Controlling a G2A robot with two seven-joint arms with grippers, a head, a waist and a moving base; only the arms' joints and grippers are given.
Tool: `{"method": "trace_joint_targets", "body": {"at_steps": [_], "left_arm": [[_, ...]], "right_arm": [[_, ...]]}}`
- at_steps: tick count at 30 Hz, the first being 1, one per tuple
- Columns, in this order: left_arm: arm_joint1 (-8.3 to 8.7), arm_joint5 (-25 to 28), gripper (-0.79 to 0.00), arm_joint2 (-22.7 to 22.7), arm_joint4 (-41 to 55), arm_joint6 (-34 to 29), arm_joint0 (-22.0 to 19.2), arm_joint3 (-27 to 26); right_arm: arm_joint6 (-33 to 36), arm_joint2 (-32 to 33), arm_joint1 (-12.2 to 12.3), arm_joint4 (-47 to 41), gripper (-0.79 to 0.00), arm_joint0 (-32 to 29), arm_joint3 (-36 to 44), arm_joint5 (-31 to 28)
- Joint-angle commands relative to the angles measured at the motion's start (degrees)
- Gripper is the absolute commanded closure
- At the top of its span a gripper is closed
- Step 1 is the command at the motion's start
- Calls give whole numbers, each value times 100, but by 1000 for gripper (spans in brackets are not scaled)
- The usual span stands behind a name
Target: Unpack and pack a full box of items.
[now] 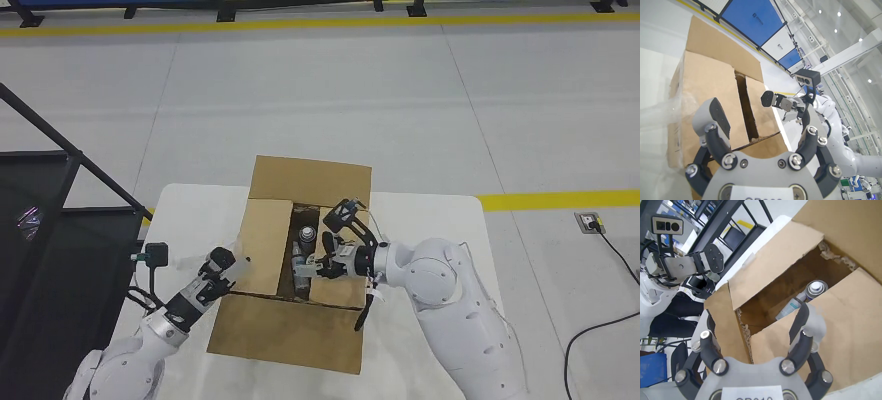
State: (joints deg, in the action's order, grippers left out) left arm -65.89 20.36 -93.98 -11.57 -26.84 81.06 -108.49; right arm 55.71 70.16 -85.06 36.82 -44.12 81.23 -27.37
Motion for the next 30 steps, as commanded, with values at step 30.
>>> {"method": "trace_joint_targets", "body": {"at_steps": [30], "left_arm": [[520,-171,-785,-980,1880,-4815,199,1113]], "right_arm": [[-3150,971,116,-824,-785,147,-1379,603]]}}
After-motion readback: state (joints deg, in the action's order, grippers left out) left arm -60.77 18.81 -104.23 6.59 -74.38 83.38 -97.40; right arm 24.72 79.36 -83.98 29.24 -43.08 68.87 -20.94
